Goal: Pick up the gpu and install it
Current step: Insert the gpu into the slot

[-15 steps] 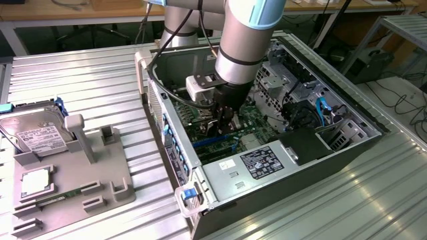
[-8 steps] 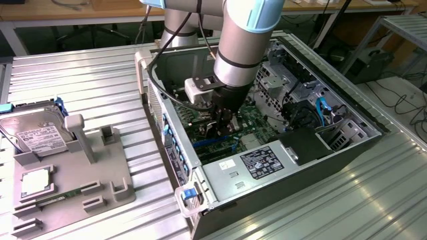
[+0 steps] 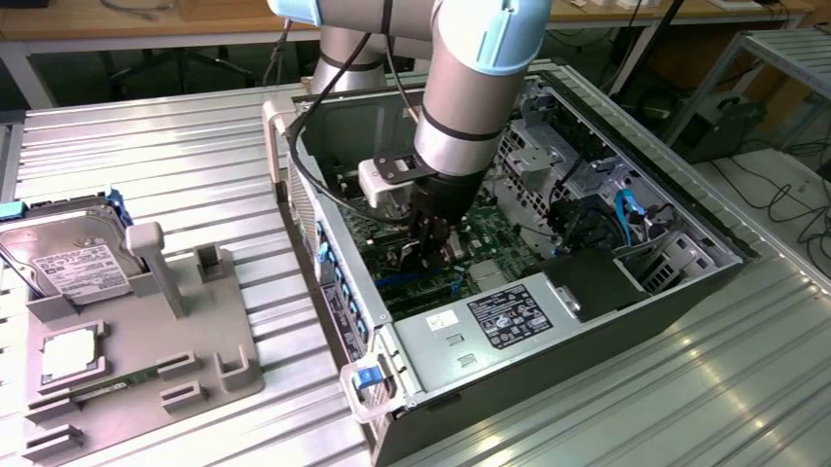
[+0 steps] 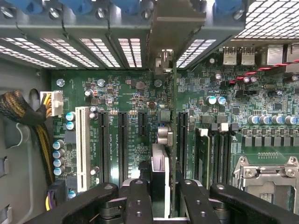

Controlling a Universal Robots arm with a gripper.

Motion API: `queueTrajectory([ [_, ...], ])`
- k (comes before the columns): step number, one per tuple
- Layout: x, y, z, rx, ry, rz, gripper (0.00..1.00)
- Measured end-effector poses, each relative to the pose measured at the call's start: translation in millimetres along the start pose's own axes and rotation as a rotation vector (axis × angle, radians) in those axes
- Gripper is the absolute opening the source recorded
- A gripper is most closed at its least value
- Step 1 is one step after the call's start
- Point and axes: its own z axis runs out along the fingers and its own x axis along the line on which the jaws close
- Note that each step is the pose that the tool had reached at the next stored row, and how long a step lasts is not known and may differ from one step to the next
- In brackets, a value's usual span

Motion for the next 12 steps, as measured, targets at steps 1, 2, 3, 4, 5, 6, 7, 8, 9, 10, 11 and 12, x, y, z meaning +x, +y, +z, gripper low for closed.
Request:
queueTrajectory([
  [1,0.0,0.0,1.5,0.0,-0.0001,0.0,0.28],
  [2,0.0,0.0,2.9,0.0,0.0001,0.0,0.28],
  [3,0.1,0.0,4.6,-0.0001,0.0002,0.0,0.28],
  [4,0.1,0.0,5.7,-0.0003,0.0006,0.0,0.28],
  [5,0.2,0.0,7.1,-0.0004,0.0008,0.0,0.28],
  [6,0.2,0.0,8.1,-0.0005,0.0012,0.0,0.28],
  [7,0.2,0.0,8.5,-0.0001,0.0003,0.0,0.28],
  [8,0.1,-0.1,8.6,-0.0001,0.0002,0.0,0.28],
  [9,0.1,-0.1,8.7,0.0,0.0001,0.0,0.28],
  [10,0.1,-0.1,8.7,0.0,0.0001,0.0,0.28],
  [11,0.1,-0.1,8.7,-0.0001,0.0001,0.0,0.28],
  [12,0.1,-0.1,8.7,-0.0001,0.0003,0.0,0.28],
])
